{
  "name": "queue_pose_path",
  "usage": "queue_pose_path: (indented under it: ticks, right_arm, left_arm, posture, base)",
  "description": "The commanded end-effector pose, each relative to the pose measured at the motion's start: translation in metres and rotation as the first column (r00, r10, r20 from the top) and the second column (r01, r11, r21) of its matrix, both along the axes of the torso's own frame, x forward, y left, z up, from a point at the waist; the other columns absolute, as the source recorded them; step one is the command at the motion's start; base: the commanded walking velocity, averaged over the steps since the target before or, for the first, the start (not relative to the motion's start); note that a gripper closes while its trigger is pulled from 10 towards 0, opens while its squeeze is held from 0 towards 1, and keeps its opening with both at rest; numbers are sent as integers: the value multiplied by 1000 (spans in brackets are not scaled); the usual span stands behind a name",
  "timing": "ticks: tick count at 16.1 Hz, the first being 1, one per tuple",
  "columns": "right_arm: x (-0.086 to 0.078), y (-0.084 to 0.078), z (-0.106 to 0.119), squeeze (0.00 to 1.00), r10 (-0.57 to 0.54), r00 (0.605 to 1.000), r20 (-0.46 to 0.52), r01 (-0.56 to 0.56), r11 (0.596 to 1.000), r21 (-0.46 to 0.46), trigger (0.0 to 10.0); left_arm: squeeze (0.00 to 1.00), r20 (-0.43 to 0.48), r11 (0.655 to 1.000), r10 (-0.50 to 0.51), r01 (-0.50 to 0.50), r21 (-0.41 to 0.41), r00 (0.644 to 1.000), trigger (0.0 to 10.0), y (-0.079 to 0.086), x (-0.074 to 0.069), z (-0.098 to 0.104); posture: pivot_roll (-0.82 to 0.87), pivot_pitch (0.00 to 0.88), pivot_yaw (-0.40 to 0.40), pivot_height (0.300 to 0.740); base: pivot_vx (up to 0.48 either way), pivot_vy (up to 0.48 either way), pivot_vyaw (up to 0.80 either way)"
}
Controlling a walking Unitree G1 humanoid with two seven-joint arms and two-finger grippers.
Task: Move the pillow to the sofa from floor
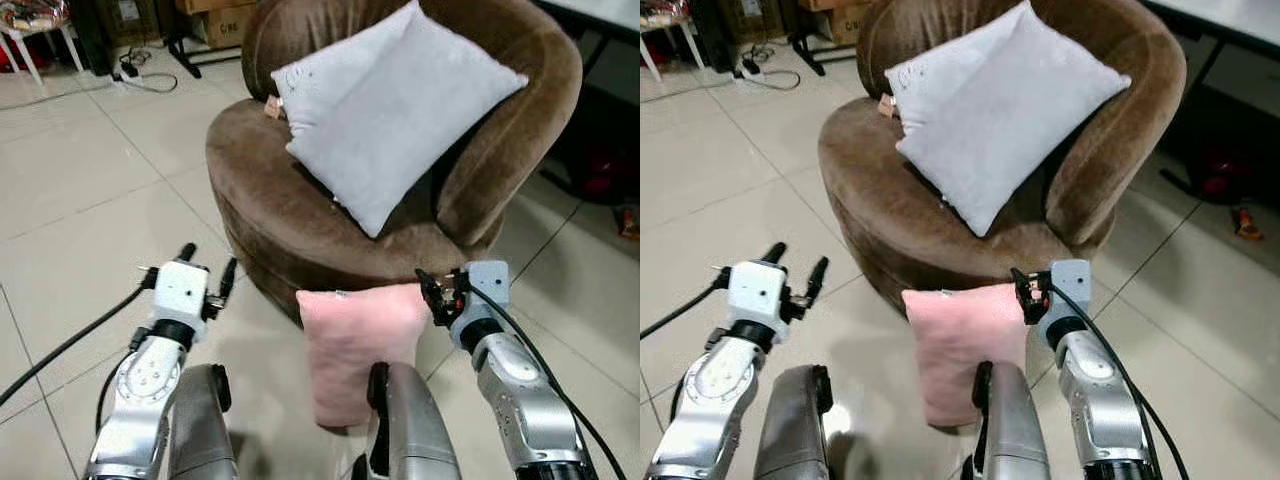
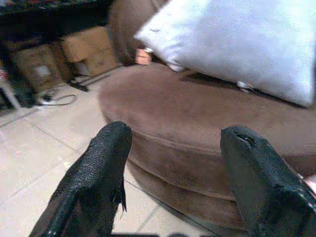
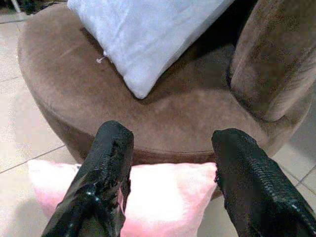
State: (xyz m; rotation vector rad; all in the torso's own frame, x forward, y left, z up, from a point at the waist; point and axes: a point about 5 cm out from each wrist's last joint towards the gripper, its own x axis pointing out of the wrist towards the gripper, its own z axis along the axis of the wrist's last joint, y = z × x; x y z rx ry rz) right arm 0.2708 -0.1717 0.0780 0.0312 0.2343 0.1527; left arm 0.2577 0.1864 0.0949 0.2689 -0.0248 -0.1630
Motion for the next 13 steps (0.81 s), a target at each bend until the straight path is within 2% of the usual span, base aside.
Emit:
queue_pose_path:
  ticks: [1,2,3,4,5,6,8,9,10,11,12,13]
  right_arm:
    - [3,-3,1,0,11,1000,8,-11,1000,23,10000]
    - [4,0,0,1000,34,999,10,-35,999,21,10000]
    - [5,4,-1,1000,56,998,10,-57,998,30,10000]
    - [6,5,-1,1000,64,998,10,-65,997,31,10000]
    - [7,6,-1,1000,69,998,9,-69,997,31,10000]
    - [7,6,-2,1000,69,998,4,-69,997,30,10000]
    - [5,6,-7,1000,63,998,-14,-62,998,9,10000]
    - [6,7,-9,1000,68,998,-9,-68,998,5,7804]
    - [5,10,-6,859,78,997,14,-79,997,24,0]
    - [5,11,-6,663,85,996,16,-85,996,32,0]
    - [9,15,-6,0,93,996,11,-94,995,29,0]
    - [14,20,-6,0,98,995,10,-98,995,22,0]
  left_arm:
    - [0,-17,999,-38,38,-13,999,10000,-7,0,-1]
    - [0,-32,998,-58,57,-33,998,10000,-9,-1,-2]
    - [0,-63,994,-91,87,-62,994,10000,-12,-4,-4]
    - [82,-73,992,-106,101,-73,992,10000,-13,-4,-4]
    - [541,-80,990,-123,117,-80,989,10000,-14,-4,-5]
    - [565,-81,990,-130,125,-72,988,10000,-16,-4,-5]
    - [525,-82,990,-135,131,-50,987,10000,-16,-7,-5]
    - [490,-83,990,-136,133,-45,987,10000,-16,-9,-4]
    - [396,-81,989,-143,140,-44,986,2863,-16,-13,-3]
    - [373,-80,989,-145,142,-44,986,902,-16,-14,-3]
    - [110,-74,988,-151,149,-32,986,0,-16,-18,-2]
    - [4,-77,987,-163,161,-23,984,1608,-15,-19,-1]
  posture:
    - [-67,115,-86,461]
    - [-66,132,-76,461]
    - [-68,144,-64,461]
    - [-71,150,-60,461]
    - [-71,158,-56,461]
    - [-68,166,-57,461]
    - [-62,183,-60,461]
    - [-58,189,-65,461]
    - [-51,195,-70,461]
    - [-49,197,-71,461]
    - [-37,206,-81,461]
    - [-38,210,-78,461]
  base:
    - [0,0,0]
    - [0,0,0]
    - [0,0,0]
    - [0,0,0]
    - [0,0,0]
    - [0,0,0]
    - [0,0,0]
    - [0,0,0]
    - [0,0,0]
    - [0,0,0]
    - [0,0,0]
    - [0,0,0]
